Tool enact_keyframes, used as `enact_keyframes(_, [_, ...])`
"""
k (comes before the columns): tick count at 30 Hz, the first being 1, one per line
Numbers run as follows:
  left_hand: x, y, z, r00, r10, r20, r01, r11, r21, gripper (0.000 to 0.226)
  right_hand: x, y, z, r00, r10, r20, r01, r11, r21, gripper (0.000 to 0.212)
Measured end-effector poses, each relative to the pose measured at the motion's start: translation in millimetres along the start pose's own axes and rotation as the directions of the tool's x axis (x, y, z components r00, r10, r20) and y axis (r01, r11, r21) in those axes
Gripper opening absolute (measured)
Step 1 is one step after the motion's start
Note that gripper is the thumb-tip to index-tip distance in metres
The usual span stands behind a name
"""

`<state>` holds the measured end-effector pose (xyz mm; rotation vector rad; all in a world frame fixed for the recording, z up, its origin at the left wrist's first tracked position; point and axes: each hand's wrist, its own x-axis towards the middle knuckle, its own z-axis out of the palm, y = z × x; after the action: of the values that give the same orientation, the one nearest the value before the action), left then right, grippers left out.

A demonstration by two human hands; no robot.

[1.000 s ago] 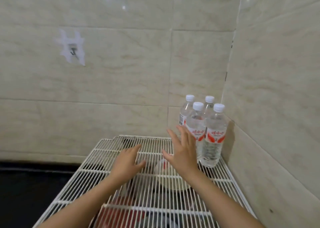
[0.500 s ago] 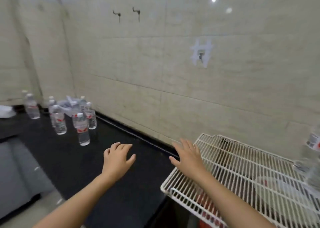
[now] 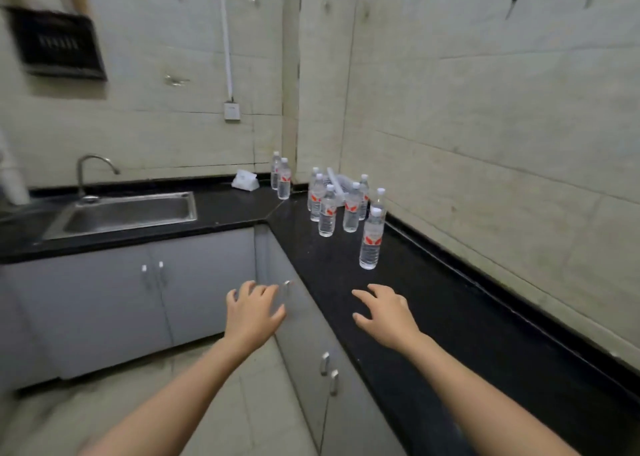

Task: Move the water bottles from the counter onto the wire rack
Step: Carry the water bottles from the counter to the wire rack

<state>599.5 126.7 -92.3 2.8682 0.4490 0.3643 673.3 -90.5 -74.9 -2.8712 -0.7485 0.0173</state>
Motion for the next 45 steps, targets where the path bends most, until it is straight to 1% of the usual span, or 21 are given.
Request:
enact_keyframes(4, [9.4, -61.8, 2.0, 0.994, -0.112, 0.016, 0.112, 0.994, 0.005, 0.047, 51.6, -55.8, 23.8, 0.994, -0.095, 0.058, 0.095, 0.995, 0.003, 0.052])
enact_keyframes(9, [42.2, -124.3, 5.4, 0.98, -0.199, 0.007, 0.199, 0.98, 0.008, 0.047, 124.5, -107.3, 49.1, 0.976, -0.192, 0.105, 0.191, 0.981, 0.023, 0.051])
enact_keyframes(15, [135.4, -184.6, 7.7, 0.97, -0.242, -0.034, 0.243, 0.969, 0.03, 0.046, 243.9, -148.0, 70.5, 0.961, -0.259, 0.094, 0.254, 0.965, 0.063, 0.051])
enact_keyframes(21, [220.2, -241.4, -7.0, 0.952, -0.303, -0.052, 0.305, 0.951, 0.046, 0.046, 361.3, -189.7, 77.4, 0.946, -0.313, 0.088, 0.307, 0.949, 0.07, 0.051])
enact_keyframes(27, [280.7, -299.1, -2.1, 0.937, -0.349, -0.024, 0.35, 0.935, 0.058, 0.046, 445.1, -227.7, 99.3, 0.92, -0.37, 0.129, 0.368, 0.929, 0.033, 0.051])
enact_keyframes(30, [317.8, -324.6, 9.4, 0.932, -0.363, -0.005, 0.363, 0.93, 0.054, 0.056, 482.4, -239.7, 111.9, 0.922, -0.357, 0.147, 0.355, 0.934, 0.042, 0.051])
enact_keyframes(33, [362.8, -347.4, 23.2, 0.937, -0.35, -0.007, 0.35, 0.936, 0.037, 0.051, 520.4, -246.6, 118.9, 0.928, -0.332, 0.169, 0.332, 0.943, 0.03, 0.051])
enact_keyframes(35, [403.8, -362.0, 30.4, 0.947, -0.322, -0.009, 0.322, 0.947, 0.005, 0.052, 554.2, -248.8, 118.8, 0.945, -0.288, 0.156, 0.288, 0.957, 0.023, 0.05])
enact_keyframes(40, [518.5, -381.4, 36.1, 0.985, -0.172, -0.002, 0.171, 0.984, -0.058, 0.047, 631.4, -241.4, 100.3, 0.988, -0.123, 0.096, 0.122, 0.992, 0.023, 0.05])
enact_keyframes(45, [610.3, -370.3, 54.1, 0.999, -0.025, 0.034, 0.03, 0.99, -0.138, 0.047, 675.1, -212.8, 91.1, 0.995, 0.085, 0.057, -0.087, 0.996, 0.03, 0.049])
